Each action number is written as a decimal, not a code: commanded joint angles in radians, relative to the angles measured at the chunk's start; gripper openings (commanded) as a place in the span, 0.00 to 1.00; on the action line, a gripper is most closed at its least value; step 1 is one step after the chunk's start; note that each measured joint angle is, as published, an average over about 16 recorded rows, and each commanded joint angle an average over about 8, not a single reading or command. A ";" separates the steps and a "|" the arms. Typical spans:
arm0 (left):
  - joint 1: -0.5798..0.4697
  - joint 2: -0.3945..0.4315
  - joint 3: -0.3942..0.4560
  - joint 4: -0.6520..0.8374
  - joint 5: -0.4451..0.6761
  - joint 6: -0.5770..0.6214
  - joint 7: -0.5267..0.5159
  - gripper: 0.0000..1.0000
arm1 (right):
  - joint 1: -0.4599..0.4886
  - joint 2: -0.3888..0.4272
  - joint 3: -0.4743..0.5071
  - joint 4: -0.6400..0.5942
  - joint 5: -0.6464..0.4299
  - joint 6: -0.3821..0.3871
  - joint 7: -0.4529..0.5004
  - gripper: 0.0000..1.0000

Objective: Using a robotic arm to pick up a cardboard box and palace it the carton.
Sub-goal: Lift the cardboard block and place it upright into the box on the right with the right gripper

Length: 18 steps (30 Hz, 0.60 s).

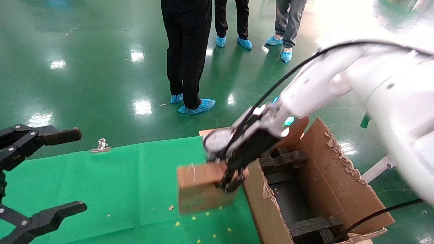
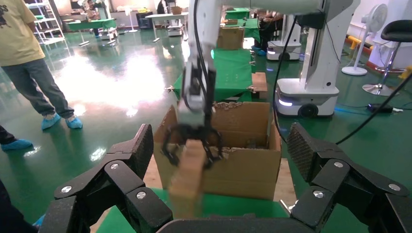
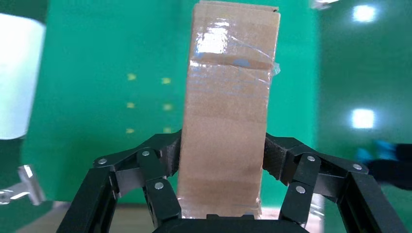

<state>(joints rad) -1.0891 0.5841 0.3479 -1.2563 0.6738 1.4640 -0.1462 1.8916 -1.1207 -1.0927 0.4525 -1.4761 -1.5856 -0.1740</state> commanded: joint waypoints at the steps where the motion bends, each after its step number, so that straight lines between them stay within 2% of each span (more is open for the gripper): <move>1: 0.000 0.000 0.000 0.000 0.000 0.000 0.000 1.00 | 0.024 0.016 0.002 -0.004 0.019 -0.008 0.005 0.00; 18: 0.000 0.000 0.000 0.000 0.000 0.000 0.000 1.00 | 0.348 0.171 -0.110 -0.010 0.183 -0.010 -0.031 0.00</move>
<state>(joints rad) -1.0892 0.5841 0.3481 -1.2562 0.6737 1.4640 -0.1461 2.2251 -0.9441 -1.2082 0.4456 -1.2994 -1.5968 -0.2050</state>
